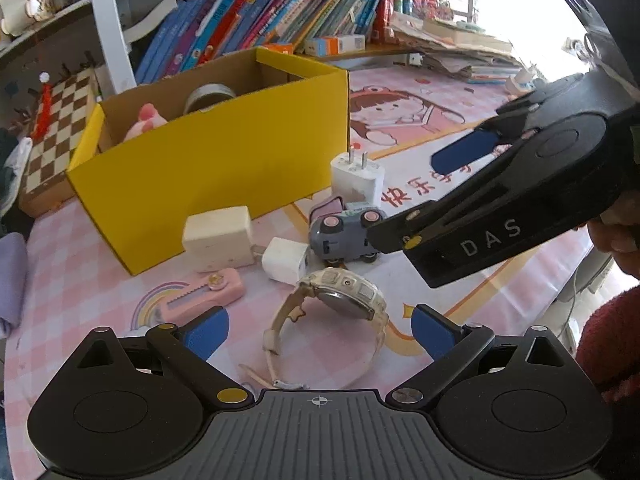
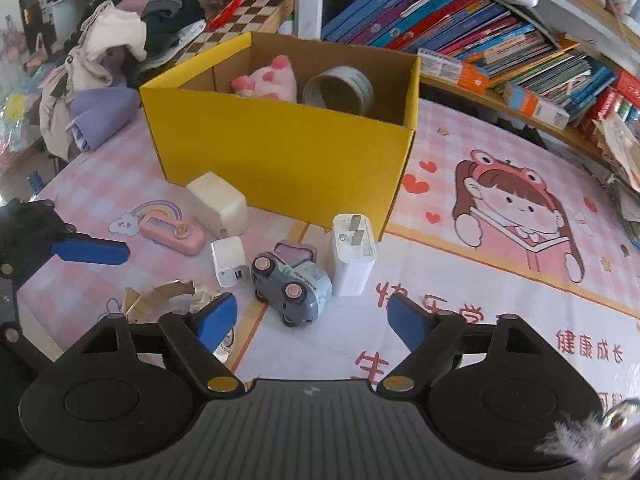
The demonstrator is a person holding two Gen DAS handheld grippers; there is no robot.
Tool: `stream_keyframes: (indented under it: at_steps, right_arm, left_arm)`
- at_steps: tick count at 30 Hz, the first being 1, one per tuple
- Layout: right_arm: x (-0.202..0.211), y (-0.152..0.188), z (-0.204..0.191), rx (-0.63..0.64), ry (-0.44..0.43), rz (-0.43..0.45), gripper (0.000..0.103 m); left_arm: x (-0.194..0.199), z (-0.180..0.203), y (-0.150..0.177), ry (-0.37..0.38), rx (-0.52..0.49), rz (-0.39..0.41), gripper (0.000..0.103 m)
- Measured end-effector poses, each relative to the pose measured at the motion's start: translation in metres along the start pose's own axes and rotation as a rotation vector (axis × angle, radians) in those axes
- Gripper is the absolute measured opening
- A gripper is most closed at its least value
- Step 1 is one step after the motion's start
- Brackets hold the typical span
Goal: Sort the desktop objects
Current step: 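Grasp the beige watch with the left gripper while the right gripper grasps the gray toy car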
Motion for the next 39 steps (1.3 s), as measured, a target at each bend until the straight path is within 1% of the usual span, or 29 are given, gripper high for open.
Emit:
stream_keyframes:
  at_steps: [2,4,7,13,17,20,25,29,30,31,33,34,35,36,37,39]
  right_arm:
    - [-0.005,-0.001,0.002,0.003,-0.021,-0.006,0.079]
    - [-0.009,-0.002,0.003,0.006,-0.041,-0.012,0.075]
    - [-0.017,-0.003,0.006,-0.004,-0.070,-0.022,0.074]
    - [-0.032,-0.004,0.009,-0.022,-0.120,-0.049,0.074]
    - [-0.041,-0.006,0.011,-0.036,-0.148,-0.069,0.074]
    - [-0.048,-0.007,0.012,-0.043,-0.165,-0.081,0.074]
    - [-0.057,-0.010,0.011,-0.054,-0.193,-0.098,0.074]
    - [-0.064,-0.010,0.012,-0.078,-0.206,-0.114,0.074]
    - [-0.065,-0.009,0.012,-0.084,-0.208,-0.119,0.073]
    - [-0.067,-0.009,0.012,-0.090,-0.210,-0.124,0.069]
    - [-0.069,-0.009,0.012,-0.097,-0.209,-0.126,0.068]
    - [-0.069,-0.009,0.012,-0.094,-0.202,-0.125,0.065]
    - [-0.069,-0.009,0.012,-0.092,-0.196,-0.124,0.062]
    - [-0.068,-0.009,0.012,-0.091,-0.192,-0.122,0.054]
    - [-0.067,-0.009,0.012,-0.091,-0.188,-0.121,0.052]
    - [-0.066,-0.008,0.012,-0.094,-0.184,-0.120,0.052]
  left_arm:
    - [-0.007,0.002,0.000,-0.004,-0.016,-0.016,0.099]
    - [-0.012,0.005,0.002,-0.007,-0.037,-0.031,0.099]
    - [-0.019,0.008,0.004,-0.014,-0.062,-0.053,0.099]
    - [-0.032,-0.001,0.005,-0.032,-0.027,-0.099,0.097]
    - [-0.036,-0.007,0.004,-0.014,0.003,-0.125,0.094]
    - [-0.038,-0.009,0.005,0.014,0.015,-0.143,0.087]
    - [-0.035,-0.011,0.003,0.025,0.010,-0.142,0.072]
    - [-0.033,-0.015,0.003,0.021,0.014,-0.146,0.067]
    - [-0.032,-0.016,0.003,0.019,0.016,-0.146,0.066]
    - [-0.031,-0.017,0.003,0.017,0.018,-0.147,0.064]
    - [-0.030,-0.019,0.003,0.014,0.021,-0.146,0.063]
    - [-0.030,-0.019,0.003,0.013,0.021,-0.146,0.062]
    - [-0.029,-0.019,0.003,0.012,0.020,-0.146,0.062]
    - [-0.029,-0.020,0.003,0.011,0.021,-0.147,0.061]
    - [-0.029,-0.020,0.003,0.010,0.022,-0.147,0.060]
    - [-0.029,-0.022,0.002,0.005,0.034,-0.149,0.059]
Point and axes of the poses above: each gripper's, at about its wrist camera, not at the fingertips, and x roughly against the way its jaws point, z to its right, y to its underside, the point moved 5 cm from there along -x, roughly the way its jaws point, and after that the axes turned 15 degrees about x, right-handed, at the moved point
